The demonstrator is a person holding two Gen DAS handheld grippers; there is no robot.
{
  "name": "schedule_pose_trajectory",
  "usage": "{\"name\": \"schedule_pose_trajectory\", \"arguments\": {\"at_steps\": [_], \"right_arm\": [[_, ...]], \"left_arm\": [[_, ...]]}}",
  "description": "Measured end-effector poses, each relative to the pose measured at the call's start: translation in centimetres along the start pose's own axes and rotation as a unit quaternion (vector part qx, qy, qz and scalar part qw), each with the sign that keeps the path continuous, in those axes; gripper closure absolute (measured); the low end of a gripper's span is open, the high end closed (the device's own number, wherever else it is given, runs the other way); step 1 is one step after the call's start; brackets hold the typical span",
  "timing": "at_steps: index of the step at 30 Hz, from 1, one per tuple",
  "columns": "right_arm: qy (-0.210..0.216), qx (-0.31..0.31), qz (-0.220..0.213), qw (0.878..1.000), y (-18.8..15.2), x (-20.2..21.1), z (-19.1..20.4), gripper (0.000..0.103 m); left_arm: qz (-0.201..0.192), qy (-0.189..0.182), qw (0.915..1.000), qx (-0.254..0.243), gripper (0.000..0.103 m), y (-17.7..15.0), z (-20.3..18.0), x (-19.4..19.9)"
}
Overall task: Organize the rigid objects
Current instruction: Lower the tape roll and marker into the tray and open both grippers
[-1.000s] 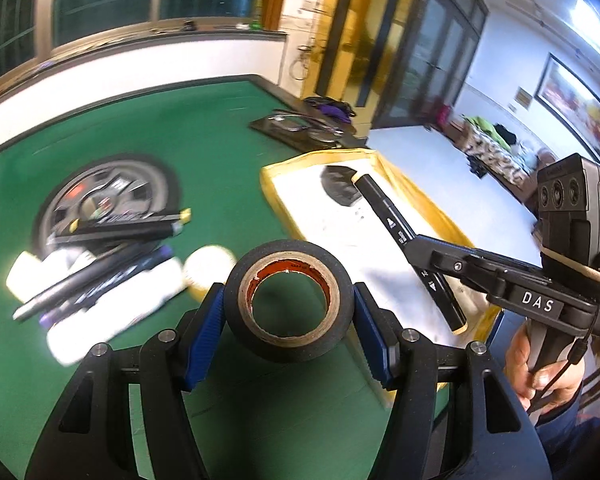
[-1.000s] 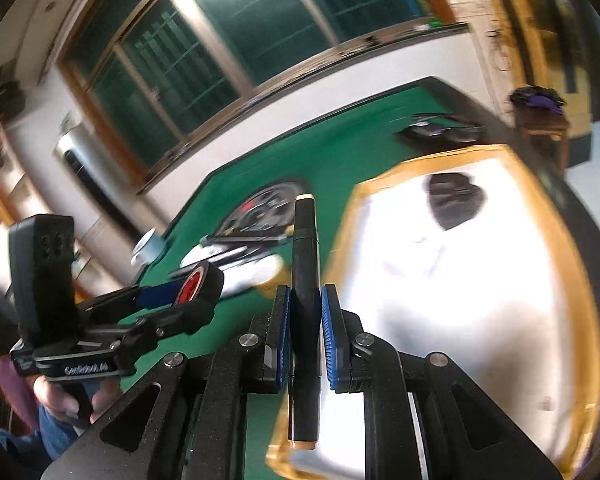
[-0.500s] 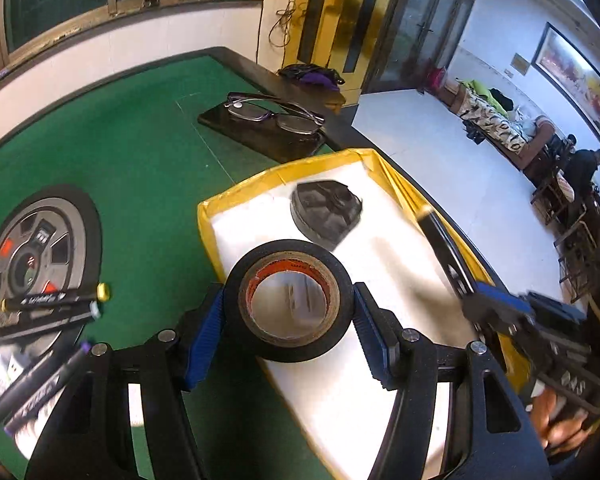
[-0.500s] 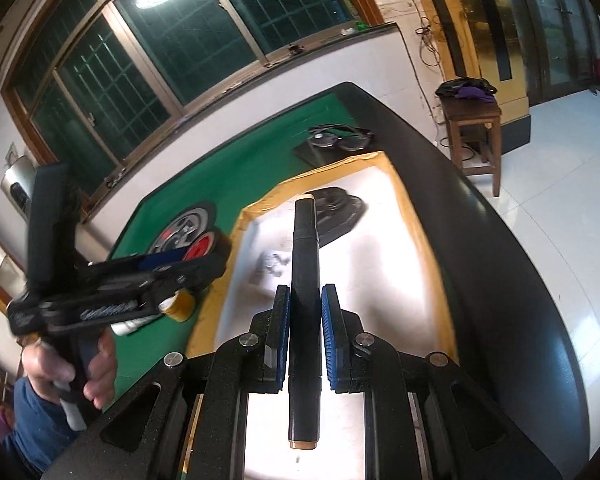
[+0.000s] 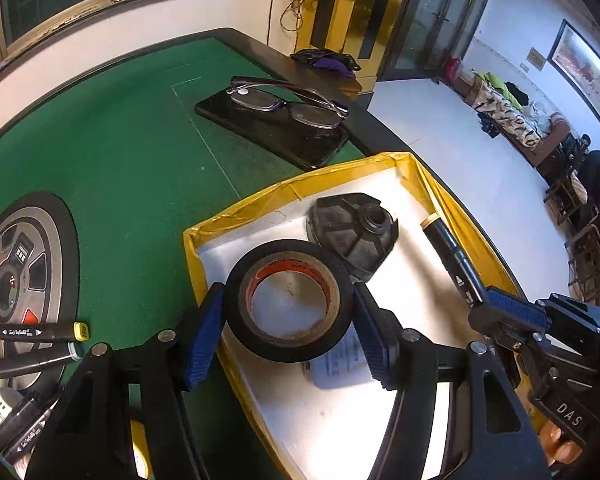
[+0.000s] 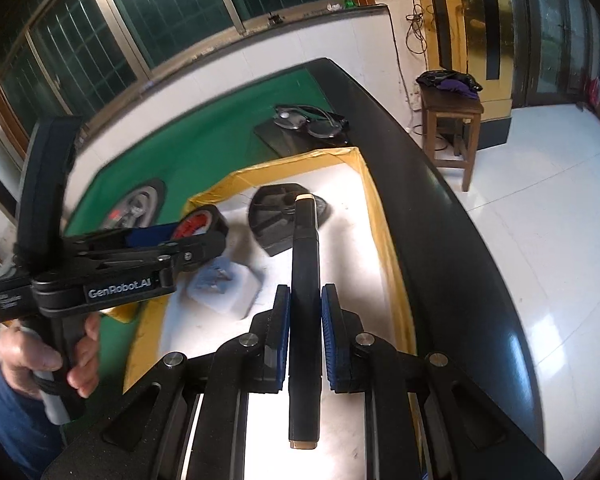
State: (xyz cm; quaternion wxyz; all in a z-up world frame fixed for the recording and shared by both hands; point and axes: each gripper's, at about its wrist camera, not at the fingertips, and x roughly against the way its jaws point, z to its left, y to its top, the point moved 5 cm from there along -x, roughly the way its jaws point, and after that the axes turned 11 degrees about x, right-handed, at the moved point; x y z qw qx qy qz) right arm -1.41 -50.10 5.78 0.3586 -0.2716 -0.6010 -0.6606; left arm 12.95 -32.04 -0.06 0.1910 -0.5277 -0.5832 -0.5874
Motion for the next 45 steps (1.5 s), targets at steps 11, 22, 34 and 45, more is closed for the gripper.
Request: {"name": "schedule_pose_trajectory", "arguments": {"at_steps": [11, 22, 34, 45], "right_arm": [[-0.012, 0.001, 0.049, 0.999, 0.2, -1.6, -0.8, 0.089], [-0.018, 0.004, 0.063, 0.998, 0.2, -2.0, -0.8, 0.089], [-0.018, 0.003, 0.054, 0.998, 0.3, -1.7, -0.2, 0.082], [-0.015, 0.005, 0.020, 1.000, 0.8, 0.7, 0.4, 0.075]], "left_arm": [[0.009, 0.002, 1.0000, -0.003, 0.042, 0.2, 0.1, -0.8], [0.009, -0.013, 0.9998, 0.007, 0.042, 0.8, 0.5, -0.8], [0.024, -0.015, 0.9994, 0.018, 0.042, 0.8, 0.4, -0.4], [0.040, -0.031, 0.9982, 0.032, 0.042, 0.7, 0.5, -0.3]]}}
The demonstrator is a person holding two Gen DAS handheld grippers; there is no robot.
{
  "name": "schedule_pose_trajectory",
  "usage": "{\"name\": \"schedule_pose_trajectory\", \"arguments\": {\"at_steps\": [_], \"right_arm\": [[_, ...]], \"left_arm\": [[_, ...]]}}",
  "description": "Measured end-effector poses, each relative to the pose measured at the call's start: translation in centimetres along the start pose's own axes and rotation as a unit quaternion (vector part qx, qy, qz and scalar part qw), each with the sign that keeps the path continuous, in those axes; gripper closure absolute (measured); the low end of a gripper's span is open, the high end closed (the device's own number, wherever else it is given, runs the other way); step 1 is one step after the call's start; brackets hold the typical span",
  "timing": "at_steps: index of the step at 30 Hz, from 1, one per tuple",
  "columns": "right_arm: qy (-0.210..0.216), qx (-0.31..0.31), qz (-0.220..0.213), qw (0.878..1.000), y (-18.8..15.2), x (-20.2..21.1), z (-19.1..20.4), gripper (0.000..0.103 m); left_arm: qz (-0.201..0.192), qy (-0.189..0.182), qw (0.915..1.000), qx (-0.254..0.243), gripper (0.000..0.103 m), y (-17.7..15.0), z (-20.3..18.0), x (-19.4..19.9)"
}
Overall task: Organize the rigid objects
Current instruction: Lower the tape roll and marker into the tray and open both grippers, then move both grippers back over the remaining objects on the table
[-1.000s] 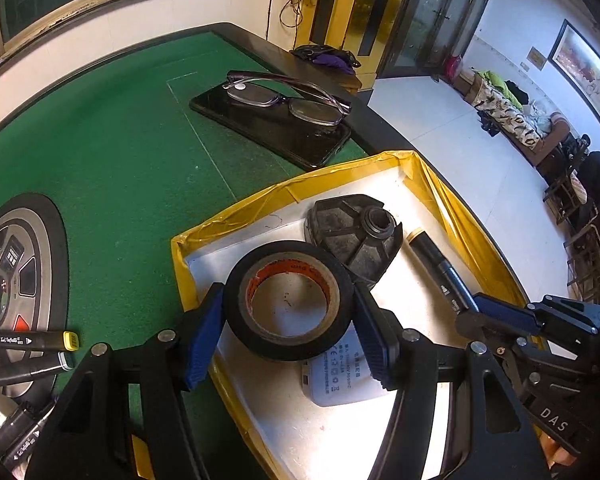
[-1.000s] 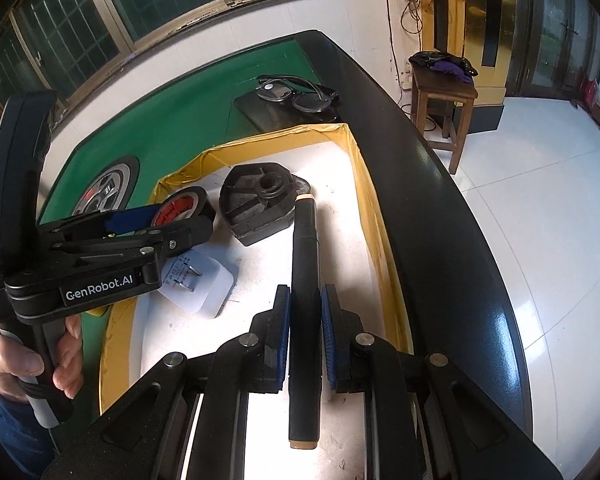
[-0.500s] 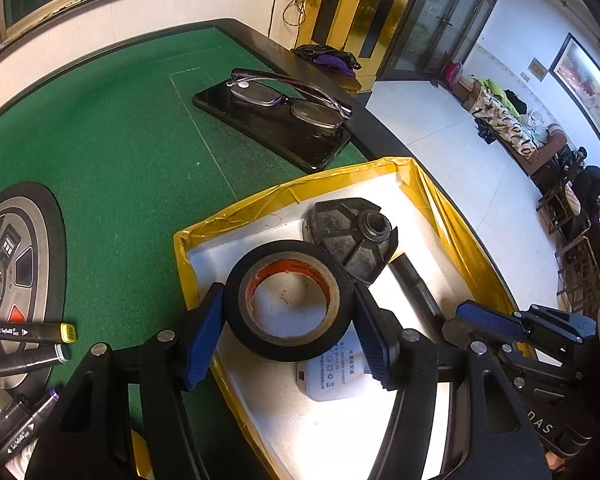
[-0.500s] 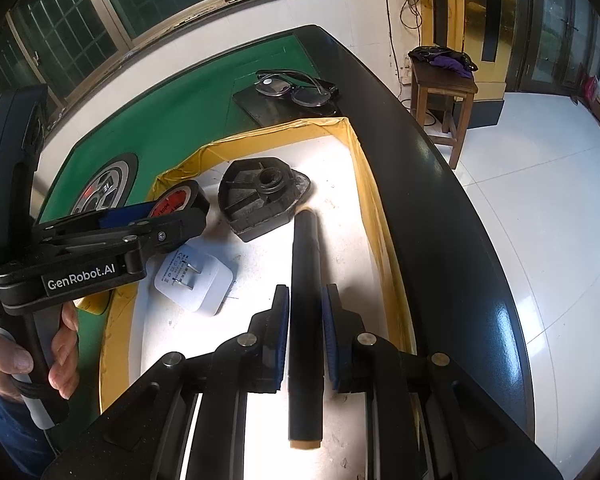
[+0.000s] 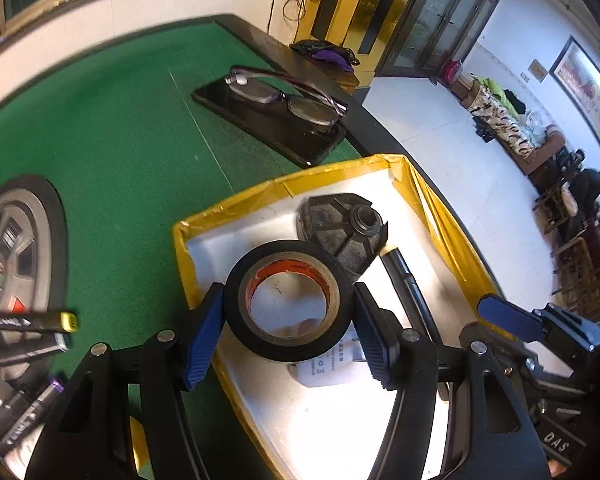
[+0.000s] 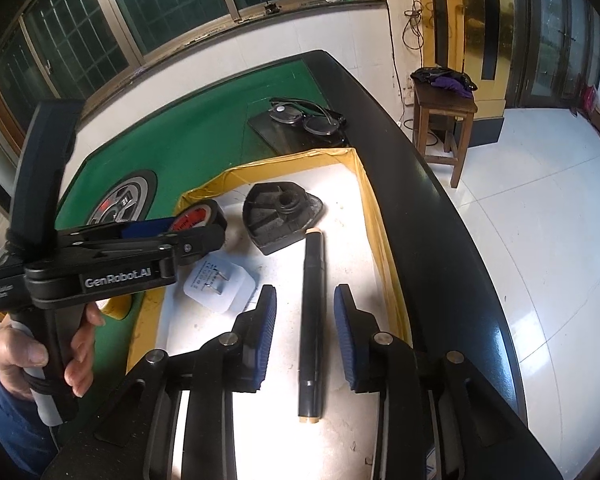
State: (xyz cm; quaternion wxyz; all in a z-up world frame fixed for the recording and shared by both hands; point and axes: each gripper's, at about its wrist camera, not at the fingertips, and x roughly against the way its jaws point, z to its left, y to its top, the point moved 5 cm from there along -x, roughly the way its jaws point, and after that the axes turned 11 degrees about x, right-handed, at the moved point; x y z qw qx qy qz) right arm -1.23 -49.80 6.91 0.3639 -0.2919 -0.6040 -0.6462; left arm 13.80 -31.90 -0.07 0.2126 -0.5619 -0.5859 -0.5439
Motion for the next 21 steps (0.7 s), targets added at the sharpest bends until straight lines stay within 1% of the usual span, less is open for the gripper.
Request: {"name": "schedule_pose_trajectory", "arguments": {"at_steps": [2, 5, 6, 8, 9, 10, 13, 14, 16, 17, 20, 21], "right_arm": [[0.002, 0.004, -0.003, 1.000, 0.0, 0.2, 0.2, 0.073], [0.003, 0.010, -0.008, 1.000, 0.1, 0.4, 0.5, 0.073], [0.004, 0.011, -0.009, 1.000, 0.0, 0.5, 0.6, 0.073], [0.005, 0.012, -0.012, 1.000, 0.0, 0.6, 0.7, 0.073], [0.006, 0.013, -0.014, 1.000, 0.0, 0.7, 0.8, 0.072], [0.006, 0.013, -0.015, 1.000, 0.1, 0.7, 0.9, 0.072], [0.010, 0.012, -0.019, 1.000, 0.0, 1.0, 0.9, 0.072], [0.012, 0.012, -0.020, 1.000, 0.0, 1.0, 1.0, 0.072], [0.014, 0.011, -0.025, 1.000, -0.1, 1.4, 1.0, 0.072], [0.015, 0.011, -0.029, 0.999, -0.2, 1.6, 1.1, 0.072], [0.019, 0.015, -0.043, 0.999, -0.4, 2.3, 1.4, 0.072], [0.031, 0.016, -0.048, 0.998, -0.5, 2.5, 1.7, 0.072]], "left_arm": [[0.008, -0.019, 0.9997, 0.013, 0.042, 0.0, 0.2, -0.3], [0.005, -0.047, 0.9983, 0.036, 0.042, 0.2, 0.6, -0.1], [0.004, -0.052, 0.9979, 0.039, 0.041, 0.2, 0.6, 0.0], [0.006, -0.062, 0.9974, 0.036, 0.033, 0.1, 0.4, 0.0], [0.008, -0.065, 0.9972, 0.035, 0.027, 0.0, 0.2, 0.0], [0.009, -0.067, 0.9972, 0.033, 0.025, 0.0, 0.0, 0.0], [0.003, -0.055, 0.9982, 0.021, 0.024, -0.2, -0.6, 0.3], [-0.008, -0.050, 0.9986, 0.013, 0.024, -0.3, -0.7, 0.7], [-0.057, -0.032, 0.9978, -0.009, 0.024, -0.6, -0.9, 2.5], [-0.073, -0.024, 0.9969, -0.018, 0.024, -0.8, -0.9, 3.1], [-0.153, 0.003, 0.9873, -0.042, 0.024, -2.4, 0.0, 7.1], [-0.166, 0.009, 0.9852, -0.041, 0.024, -2.9, 0.6, 7.8]]}}
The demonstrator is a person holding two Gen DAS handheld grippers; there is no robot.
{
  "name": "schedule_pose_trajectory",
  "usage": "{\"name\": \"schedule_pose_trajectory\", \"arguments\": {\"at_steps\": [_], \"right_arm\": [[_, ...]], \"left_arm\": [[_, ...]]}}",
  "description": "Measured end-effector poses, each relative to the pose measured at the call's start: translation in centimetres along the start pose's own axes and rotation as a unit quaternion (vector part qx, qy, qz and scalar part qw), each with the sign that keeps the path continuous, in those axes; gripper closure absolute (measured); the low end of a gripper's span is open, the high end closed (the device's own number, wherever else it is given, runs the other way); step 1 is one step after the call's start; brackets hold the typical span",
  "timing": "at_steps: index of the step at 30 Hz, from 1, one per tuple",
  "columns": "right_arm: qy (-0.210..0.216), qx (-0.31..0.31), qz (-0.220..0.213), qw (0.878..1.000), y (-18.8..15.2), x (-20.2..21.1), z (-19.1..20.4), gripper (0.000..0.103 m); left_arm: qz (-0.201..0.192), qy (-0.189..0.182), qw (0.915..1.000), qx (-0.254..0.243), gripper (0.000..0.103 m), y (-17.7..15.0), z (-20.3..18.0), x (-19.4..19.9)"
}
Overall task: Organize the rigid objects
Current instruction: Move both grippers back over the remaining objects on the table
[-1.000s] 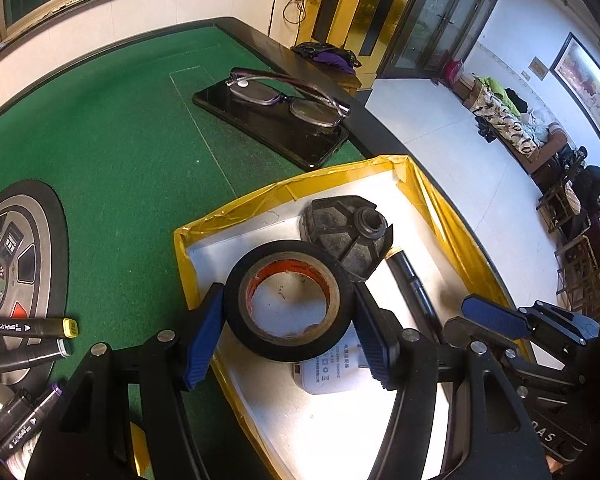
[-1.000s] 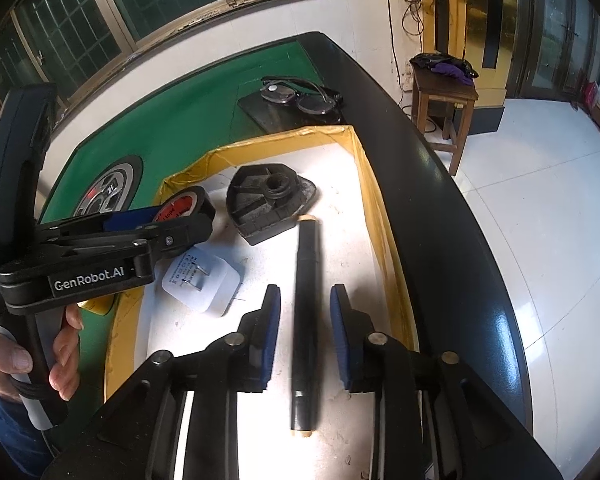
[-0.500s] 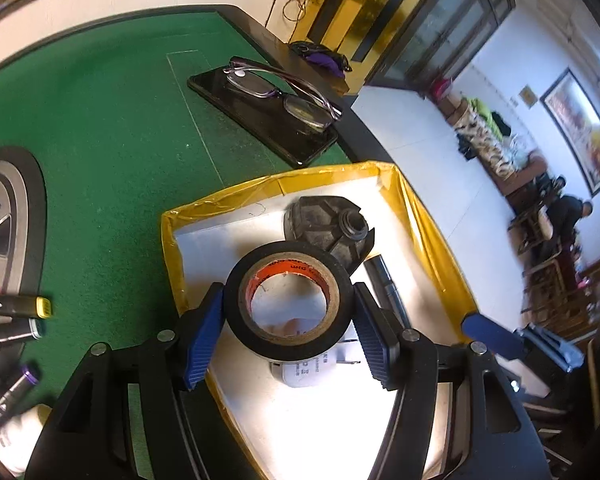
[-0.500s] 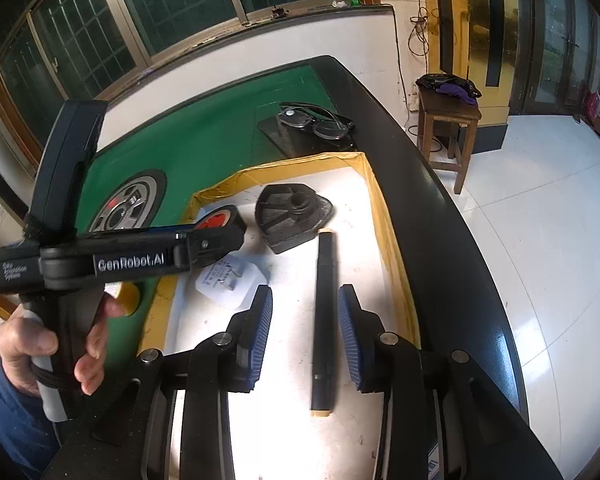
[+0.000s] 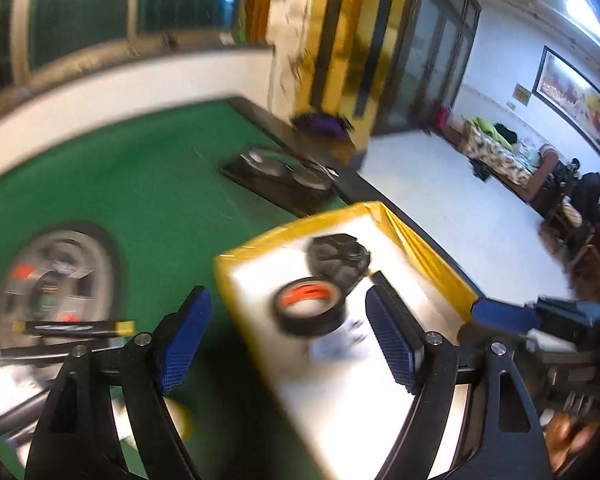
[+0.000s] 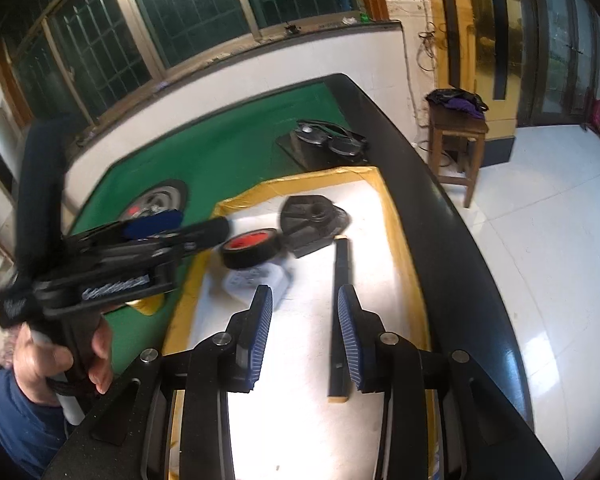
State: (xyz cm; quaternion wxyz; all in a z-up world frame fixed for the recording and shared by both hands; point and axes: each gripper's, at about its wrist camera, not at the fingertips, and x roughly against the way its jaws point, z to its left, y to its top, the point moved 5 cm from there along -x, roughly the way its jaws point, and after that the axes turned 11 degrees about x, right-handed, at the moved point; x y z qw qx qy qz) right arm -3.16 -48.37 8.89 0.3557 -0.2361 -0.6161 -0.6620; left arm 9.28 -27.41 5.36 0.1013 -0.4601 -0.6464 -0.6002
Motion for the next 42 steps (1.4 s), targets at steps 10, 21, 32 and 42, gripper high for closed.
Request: {"name": "schedule_pose_trajectory", "arguments": {"at_steps": [10, 21, 32, 42], "right_arm": [[0.118, 0.041, -0.001, 0.992, 0.3, -1.3, 9.3, 0.063], [0.032, 0.131, 0.064, 0.989, 0.5, -10.8, 19.6, 0.061], [-0.047, 0.147, 0.088, 0.984, 0.1, -13.5, 19.7, 0.061], [0.112, 0.116, 0.048, 0.986, 3.8, -13.0, 23.2, 0.052]], "left_arm": [[-0.137, 0.083, 0.9762, 0.146, 0.024, -6.4, 15.8, 11.6], [-0.136, 0.118, 0.9600, 0.214, 0.024, -8.4, 23.6, 11.7], [-0.116, 0.119, 0.9636, 0.210, 0.024, -9.3, 23.5, 11.9], [-0.114, 0.151, 0.9563, 0.223, 0.024, -9.6, 24.8, 11.9]]}}
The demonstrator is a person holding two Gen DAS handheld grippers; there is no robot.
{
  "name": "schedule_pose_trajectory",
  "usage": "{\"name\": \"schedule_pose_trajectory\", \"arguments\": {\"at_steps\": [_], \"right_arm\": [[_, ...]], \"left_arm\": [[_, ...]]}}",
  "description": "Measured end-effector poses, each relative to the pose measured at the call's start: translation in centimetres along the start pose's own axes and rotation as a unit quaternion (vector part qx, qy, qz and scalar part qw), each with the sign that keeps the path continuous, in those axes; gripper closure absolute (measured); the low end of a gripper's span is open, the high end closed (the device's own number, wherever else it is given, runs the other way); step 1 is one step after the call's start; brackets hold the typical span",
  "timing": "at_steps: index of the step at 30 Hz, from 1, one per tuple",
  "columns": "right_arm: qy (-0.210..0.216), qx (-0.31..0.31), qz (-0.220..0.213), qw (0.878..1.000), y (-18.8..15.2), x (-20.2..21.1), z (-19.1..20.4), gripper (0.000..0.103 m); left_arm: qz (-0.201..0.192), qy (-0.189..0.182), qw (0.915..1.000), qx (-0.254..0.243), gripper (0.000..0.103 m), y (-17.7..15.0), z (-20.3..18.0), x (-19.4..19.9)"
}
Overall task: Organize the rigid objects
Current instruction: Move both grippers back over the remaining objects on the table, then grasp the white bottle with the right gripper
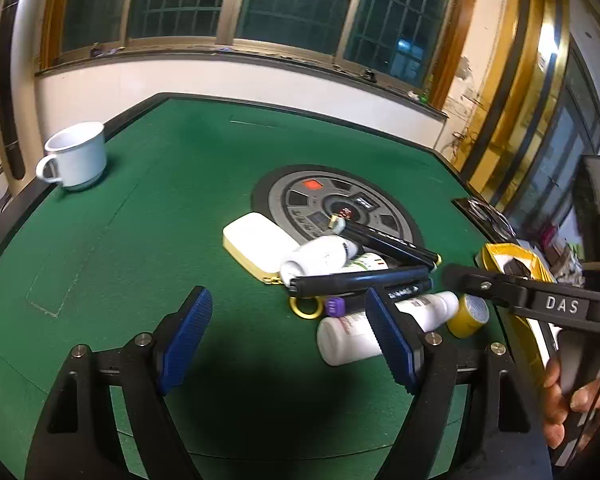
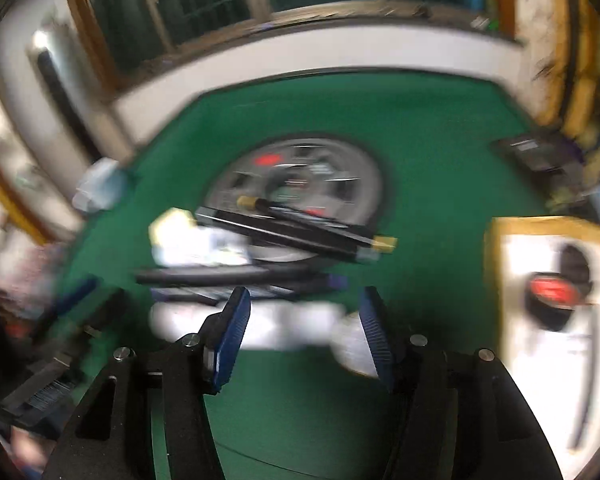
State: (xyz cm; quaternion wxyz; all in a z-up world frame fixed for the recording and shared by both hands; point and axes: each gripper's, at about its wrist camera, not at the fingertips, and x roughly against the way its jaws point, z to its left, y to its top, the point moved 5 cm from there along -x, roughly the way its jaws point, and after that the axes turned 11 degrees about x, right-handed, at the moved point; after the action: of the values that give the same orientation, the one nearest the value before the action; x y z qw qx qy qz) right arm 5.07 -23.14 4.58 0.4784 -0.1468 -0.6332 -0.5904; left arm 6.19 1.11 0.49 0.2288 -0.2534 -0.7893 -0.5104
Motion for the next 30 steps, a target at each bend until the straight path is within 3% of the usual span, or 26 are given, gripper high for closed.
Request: {"name": "schedule_pose_trajectory", "arguments": {"at_steps": [5, 11, 16, 19, 22, 23, 24, 27, 30], "right_arm": [[0.066, -0.003, 0.055, 0.996, 0.0, -3.7, 1.0, 0.051], [0.130, 0.024, 0.093, 0.987, -3.3, -2.1, 4.0, 0.050], [0.106, 0.118, 0.091, 0.983, -4.8, -0.7, 5.9, 0.046], [0.064, 0.147, 0.094, 0.983, -5.4, -1.3, 6.2, 0.046], [0.055, 0.169, 0.095, 0.980, -6.2, -2.6, 7.3, 0.047], [0.042, 0.179, 0.096, 0.978, -6.5, -3.1, 7.6, 0.053], [0.024, 0.188, 0.098, 0.977, -6.9, -3.3, 7.7, 0.068], [0.032, 0.156, 0.084, 0.984, -7.4, -2.2, 6.7, 0.070], [0.045, 0.112, 0.063, 0.991, -8.0, -0.6, 5.2, 0.070]], "left_arm": [[-0.012, 0.007, 0.9995, 0.030, 0.024, 0.7, 1.4, 0.3], [-0.014, 0.005, 0.9990, 0.042, 0.024, 1.1, 1.9, 0.5], [-0.012, 0.003, 0.9991, 0.041, 0.024, 1.1, 1.9, 0.3], [-0.012, -0.001, 0.9992, 0.038, 0.024, 1.1, 1.7, 0.3], [-0.002, -0.025, 0.9991, 0.033, 0.024, 1.0, 1.3, 0.3], [0.009, -0.043, 0.9988, 0.021, 0.024, 0.8, 0.9, 0.3], [0.020, -0.056, 0.9982, 0.005, 0.024, 0.5, 0.5, 0.2], [0.047, -0.073, 0.9920, -0.092, 0.024, -0.8, -1.1, 0.3], [0.080, -0.111, 0.9714, -0.194, 0.024, -2.2, -3.0, 0.4]]}}
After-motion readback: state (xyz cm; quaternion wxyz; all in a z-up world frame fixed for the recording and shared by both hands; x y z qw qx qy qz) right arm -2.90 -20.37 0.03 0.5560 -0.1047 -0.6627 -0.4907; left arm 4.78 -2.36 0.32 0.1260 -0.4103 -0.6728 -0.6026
